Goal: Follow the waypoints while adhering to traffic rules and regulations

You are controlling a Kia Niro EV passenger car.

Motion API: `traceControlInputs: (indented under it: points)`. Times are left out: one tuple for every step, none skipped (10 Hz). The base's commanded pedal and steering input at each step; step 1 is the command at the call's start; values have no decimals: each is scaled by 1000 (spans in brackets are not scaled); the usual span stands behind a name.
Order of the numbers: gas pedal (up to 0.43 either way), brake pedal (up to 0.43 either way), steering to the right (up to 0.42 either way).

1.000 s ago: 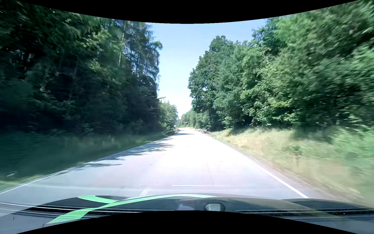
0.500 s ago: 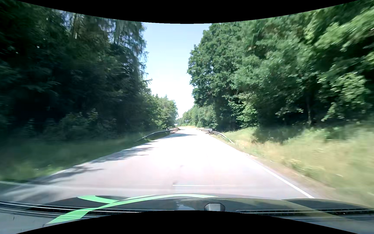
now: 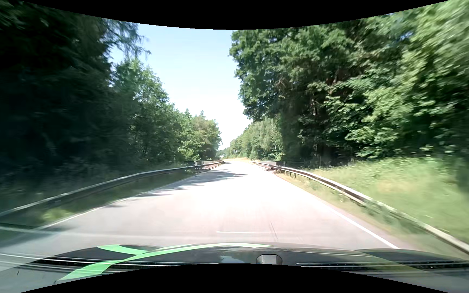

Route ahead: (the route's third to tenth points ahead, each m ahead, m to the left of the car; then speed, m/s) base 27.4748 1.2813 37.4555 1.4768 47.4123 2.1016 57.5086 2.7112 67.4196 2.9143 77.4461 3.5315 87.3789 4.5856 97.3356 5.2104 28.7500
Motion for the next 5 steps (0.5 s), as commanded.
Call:
traceControlInputs:
  points:
    - [248, 0, -6]
    - [248, 0, -7]
    - [248, 0, -6]
    - [248, 0, -7]
    - [248, 0, -7]
